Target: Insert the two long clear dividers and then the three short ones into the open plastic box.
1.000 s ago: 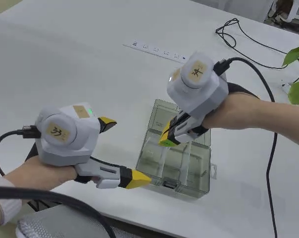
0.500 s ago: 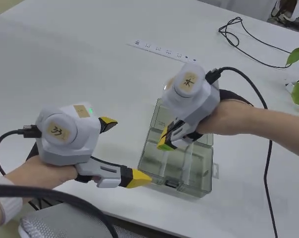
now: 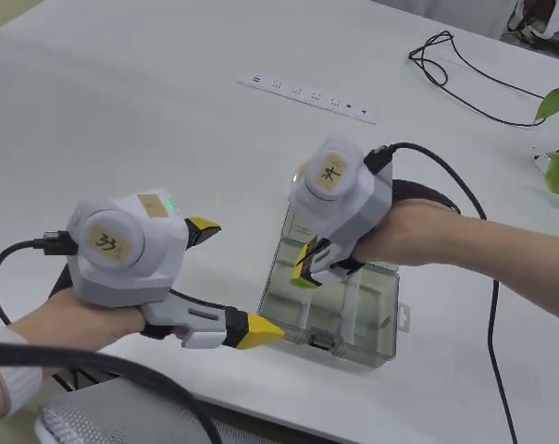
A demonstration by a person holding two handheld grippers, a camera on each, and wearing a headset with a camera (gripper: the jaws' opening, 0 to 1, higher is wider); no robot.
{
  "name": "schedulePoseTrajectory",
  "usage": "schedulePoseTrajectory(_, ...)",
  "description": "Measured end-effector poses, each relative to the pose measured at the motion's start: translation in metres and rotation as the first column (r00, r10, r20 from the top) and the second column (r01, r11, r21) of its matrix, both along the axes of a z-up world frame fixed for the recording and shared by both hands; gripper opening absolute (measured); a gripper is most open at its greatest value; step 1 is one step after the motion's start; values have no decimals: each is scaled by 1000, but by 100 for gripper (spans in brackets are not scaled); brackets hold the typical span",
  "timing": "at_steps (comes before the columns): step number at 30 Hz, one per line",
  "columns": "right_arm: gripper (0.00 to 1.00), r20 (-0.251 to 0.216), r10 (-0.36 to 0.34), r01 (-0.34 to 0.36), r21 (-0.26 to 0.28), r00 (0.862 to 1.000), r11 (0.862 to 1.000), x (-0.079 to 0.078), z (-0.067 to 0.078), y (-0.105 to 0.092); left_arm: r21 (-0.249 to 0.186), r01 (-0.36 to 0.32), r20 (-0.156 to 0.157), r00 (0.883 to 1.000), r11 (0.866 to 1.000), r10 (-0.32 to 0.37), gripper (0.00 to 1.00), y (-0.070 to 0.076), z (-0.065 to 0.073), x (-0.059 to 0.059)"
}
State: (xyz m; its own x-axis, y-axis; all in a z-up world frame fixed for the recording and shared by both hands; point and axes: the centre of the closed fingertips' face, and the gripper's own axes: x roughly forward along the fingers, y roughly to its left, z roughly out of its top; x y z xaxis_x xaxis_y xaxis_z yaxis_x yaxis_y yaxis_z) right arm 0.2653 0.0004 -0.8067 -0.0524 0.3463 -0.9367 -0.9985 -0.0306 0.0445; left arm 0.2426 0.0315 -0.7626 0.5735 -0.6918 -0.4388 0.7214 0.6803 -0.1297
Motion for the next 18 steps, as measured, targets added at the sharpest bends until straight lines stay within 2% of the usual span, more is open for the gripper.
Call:
schedulePoseTrajectory(6, 3, 3, 7, -7, 12, 1000, 1000, 0, 1, 1, 5, 11, 6, 1000, 1000, -11, 94, -2, 3, 1)
schedulePoseTrajectory(8, 4, 18, 28, -29, 47, 999, 998, 1, 4, 2, 6, 17, 7, 1000, 1000, -17, 94, -4, 3, 2)
schedulePoseTrajectory(10, 13, 31, 21, -24, 84, 999, 996, 2, 9, 3, 8, 21, 9, 1000, 1000, -21, 94, -5, 4, 2)
schedulePoseTrajectory(12, 18, 21, 19, -21, 97, 1000, 995, 1, 12, 1, 9, 26, 9, 1000, 1000, -26, 94, -6, 5, 2)
schedulePoseTrajectory(15, 32, 40, 44, -49, 139, 998, 989, -1, 18, -2, 9, 37, 9, 999, 999, -37, 94, -8, 6, 2)
schedulePoseTrajectory(18, 46, 36, 45, -50, 164, 998, 985, -4, 21, -5, 7, 43, 14, 999, 999, -43, 94, -10, 9, 3)
